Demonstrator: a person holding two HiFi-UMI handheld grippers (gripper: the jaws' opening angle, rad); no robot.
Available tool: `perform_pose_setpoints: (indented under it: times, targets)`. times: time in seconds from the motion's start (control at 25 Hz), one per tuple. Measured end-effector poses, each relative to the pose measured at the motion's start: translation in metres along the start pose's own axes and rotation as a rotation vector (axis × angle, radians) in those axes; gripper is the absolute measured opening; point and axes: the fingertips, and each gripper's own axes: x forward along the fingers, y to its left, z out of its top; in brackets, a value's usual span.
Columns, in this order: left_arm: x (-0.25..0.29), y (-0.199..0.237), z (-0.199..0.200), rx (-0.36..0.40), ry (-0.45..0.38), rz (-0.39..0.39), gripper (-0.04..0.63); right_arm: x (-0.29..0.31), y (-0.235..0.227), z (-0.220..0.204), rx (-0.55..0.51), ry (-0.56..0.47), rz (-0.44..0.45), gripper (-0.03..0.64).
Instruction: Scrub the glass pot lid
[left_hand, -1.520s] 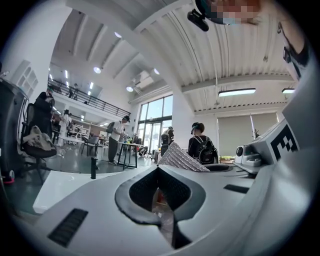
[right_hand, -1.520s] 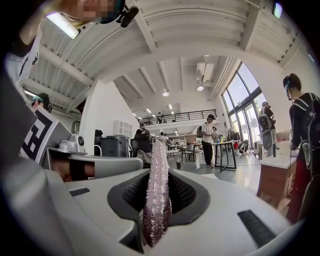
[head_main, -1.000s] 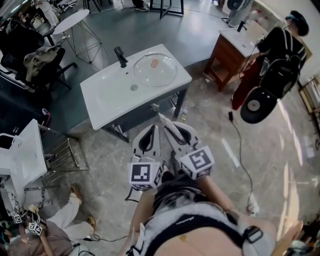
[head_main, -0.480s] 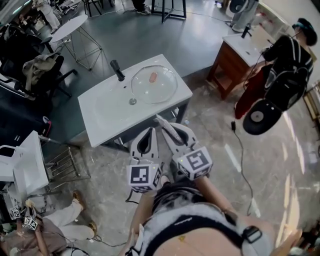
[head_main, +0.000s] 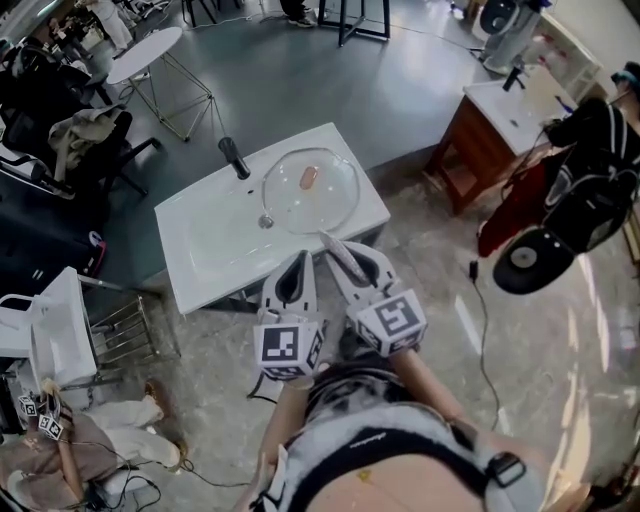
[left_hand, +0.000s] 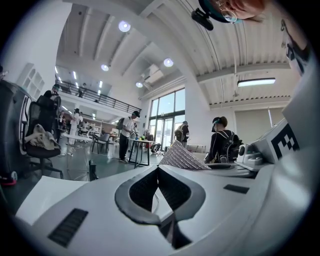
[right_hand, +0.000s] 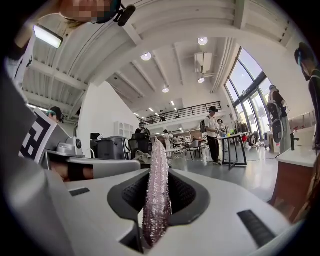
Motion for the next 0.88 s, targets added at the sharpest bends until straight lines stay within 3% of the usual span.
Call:
perform_pose_setpoints:
  times: [0.32,0.6,0.88]
  targets:
    - [0.051,-0.002,0.001,-0.009,0.001,0.046,-0.005,0.023,-0.049,-0.002,-0.003,0.024,0.047,0.083]
    - [0.064,0.011,-0.010,-0.043,0.030,0.101,-0.003,0.042,-0.062,-0.015,0.028,0.079,0.082,0.083]
    - [0.087,0.032,-0.014,-0.046,0.044,0.082,-0.003,0.067,-0.079,-0.021,0.021,0.082,0.042,0.083]
